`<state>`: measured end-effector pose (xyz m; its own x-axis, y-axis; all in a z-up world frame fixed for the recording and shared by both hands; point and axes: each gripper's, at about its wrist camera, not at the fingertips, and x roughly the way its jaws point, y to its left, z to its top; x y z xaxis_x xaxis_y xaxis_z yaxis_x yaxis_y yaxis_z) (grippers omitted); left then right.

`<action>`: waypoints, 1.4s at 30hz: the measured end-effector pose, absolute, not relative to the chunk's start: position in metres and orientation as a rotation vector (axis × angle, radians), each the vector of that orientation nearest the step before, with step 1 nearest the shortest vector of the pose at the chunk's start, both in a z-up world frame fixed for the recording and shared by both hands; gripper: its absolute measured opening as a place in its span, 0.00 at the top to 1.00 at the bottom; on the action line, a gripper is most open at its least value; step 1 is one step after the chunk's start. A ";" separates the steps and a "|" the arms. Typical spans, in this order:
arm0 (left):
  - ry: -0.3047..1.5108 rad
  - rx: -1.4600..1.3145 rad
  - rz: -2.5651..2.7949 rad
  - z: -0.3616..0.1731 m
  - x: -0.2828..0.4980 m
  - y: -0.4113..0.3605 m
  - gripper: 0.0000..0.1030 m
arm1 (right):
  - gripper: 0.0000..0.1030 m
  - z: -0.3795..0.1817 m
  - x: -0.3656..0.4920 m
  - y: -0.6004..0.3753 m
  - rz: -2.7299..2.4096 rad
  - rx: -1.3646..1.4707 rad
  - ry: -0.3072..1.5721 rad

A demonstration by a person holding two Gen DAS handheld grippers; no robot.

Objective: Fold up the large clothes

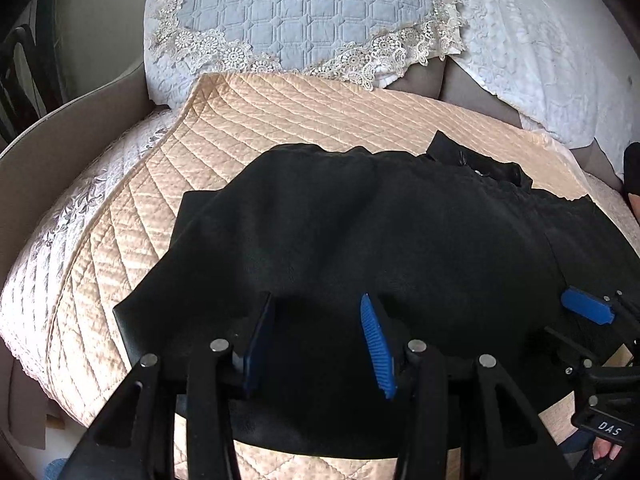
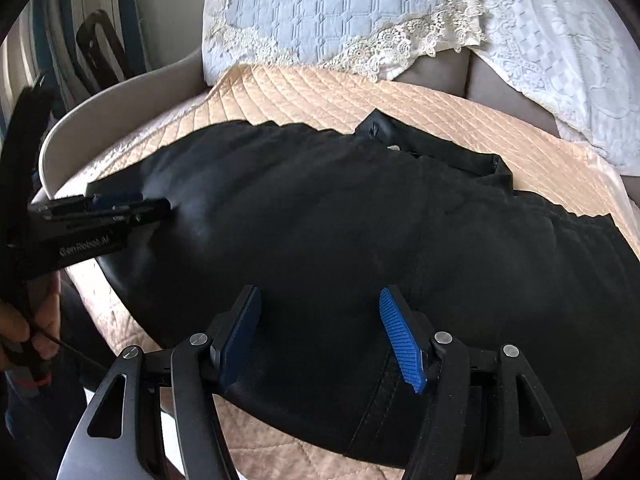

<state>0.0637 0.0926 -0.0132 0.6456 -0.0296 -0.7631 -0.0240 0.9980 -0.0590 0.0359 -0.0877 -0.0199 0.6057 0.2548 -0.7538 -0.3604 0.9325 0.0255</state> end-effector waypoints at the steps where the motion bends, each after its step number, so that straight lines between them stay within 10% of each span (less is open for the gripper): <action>1: 0.866 -0.073 -0.005 -0.011 0.064 0.094 0.55 | 0.39 -0.018 0.035 -0.088 0.357 -0.136 0.853; 12: 0.832 -0.236 0.135 -0.005 0.073 0.170 0.54 | 0.46 -0.020 0.050 -0.073 0.348 -0.104 0.892; 22: 0.865 -0.454 0.052 -0.029 0.077 0.196 0.47 | 0.72 -0.004 0.086 -0.024 0.429 -0.124 0.861; 33: 0.887 -0.550 -0.036 -0.034 0.072 0.196 0.47 | 0.73 -0.021 0.103 0.007 0.516 -0.146 0.933; 42: 0.857 -0.547 -0.070 -0.025 0.071 0.199 0.87 | 0.73 -0.015 0.028 -0.047 0.570 -0.045 0.945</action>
